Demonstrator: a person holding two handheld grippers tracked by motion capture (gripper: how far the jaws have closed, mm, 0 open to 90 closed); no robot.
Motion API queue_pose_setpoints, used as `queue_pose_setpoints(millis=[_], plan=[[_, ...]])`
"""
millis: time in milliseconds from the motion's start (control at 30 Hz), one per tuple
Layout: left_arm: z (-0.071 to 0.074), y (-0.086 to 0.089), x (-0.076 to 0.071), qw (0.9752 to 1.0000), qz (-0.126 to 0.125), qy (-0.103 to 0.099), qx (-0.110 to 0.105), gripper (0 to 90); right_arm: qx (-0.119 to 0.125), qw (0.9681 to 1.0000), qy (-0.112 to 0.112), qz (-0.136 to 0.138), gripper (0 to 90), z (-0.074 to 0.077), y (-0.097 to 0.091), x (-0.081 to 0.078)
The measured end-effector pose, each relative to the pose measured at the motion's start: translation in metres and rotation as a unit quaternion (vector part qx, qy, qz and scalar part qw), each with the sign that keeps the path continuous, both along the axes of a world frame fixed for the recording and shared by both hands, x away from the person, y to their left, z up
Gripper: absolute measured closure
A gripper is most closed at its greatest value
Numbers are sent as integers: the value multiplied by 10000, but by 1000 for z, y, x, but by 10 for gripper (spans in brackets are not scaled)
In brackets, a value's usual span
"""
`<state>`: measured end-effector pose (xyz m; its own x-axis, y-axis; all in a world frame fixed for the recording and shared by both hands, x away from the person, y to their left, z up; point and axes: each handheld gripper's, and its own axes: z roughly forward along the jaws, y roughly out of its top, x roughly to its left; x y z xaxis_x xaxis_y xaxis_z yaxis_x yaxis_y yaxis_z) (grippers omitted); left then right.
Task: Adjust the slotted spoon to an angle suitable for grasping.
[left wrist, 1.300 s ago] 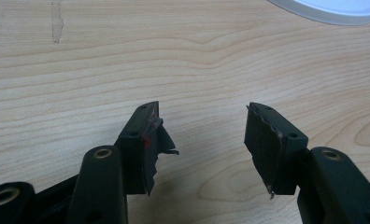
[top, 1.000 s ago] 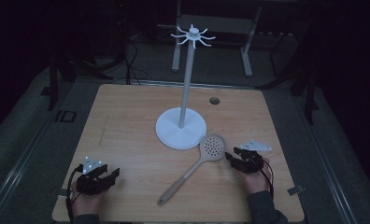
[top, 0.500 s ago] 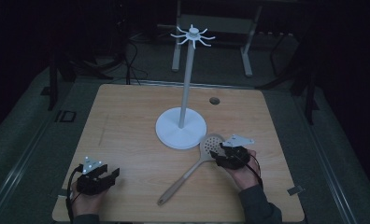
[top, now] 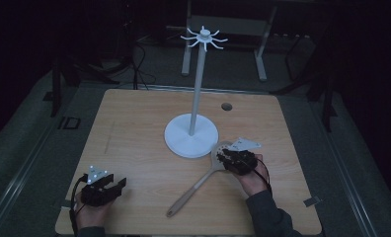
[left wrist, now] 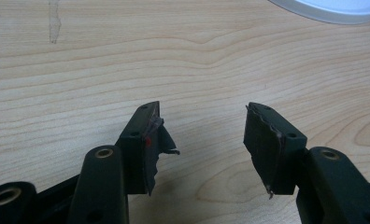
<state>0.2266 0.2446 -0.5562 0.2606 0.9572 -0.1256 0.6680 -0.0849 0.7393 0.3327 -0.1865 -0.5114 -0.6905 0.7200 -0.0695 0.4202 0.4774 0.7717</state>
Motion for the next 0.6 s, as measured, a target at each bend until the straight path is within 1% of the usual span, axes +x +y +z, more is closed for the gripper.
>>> queue_pose_setpoints(millis=[67, 100, 133, 167, 333, 533, 600], plan=[[0, 0, 0, 10000, -12, 2, 9, 466, -28, 10000, 24, 43, 758, 0, 3, 1], [0, 0, 0, 10000, -12, 2, 9, 466, -28, 10000, 24, 43, 758, 0, 3, 1], [0, 0, 0, 10000, -12, 1, 5, 466, -73, 9999, 32, 95, 798, -1, 7, 3], [0, 0, 0, 10000, -13, 2, 3, 466, -91, 9999, 41, 130, 813, -1, 9, 4], [0, 0, 0, 10000, -17, -9, 0, 467, -320, 9990, 71, 305, 896, -7, 21, 7], [0, 0, 0, 10000, -14, -3, 3, 467, -421, 9981, 139, 428, 900, -13, 33, 14], [0, 0, 0, 10000, -19, -1, 4, 467, -505, 9977, 140, 441, 900, -15, 36, 17]])
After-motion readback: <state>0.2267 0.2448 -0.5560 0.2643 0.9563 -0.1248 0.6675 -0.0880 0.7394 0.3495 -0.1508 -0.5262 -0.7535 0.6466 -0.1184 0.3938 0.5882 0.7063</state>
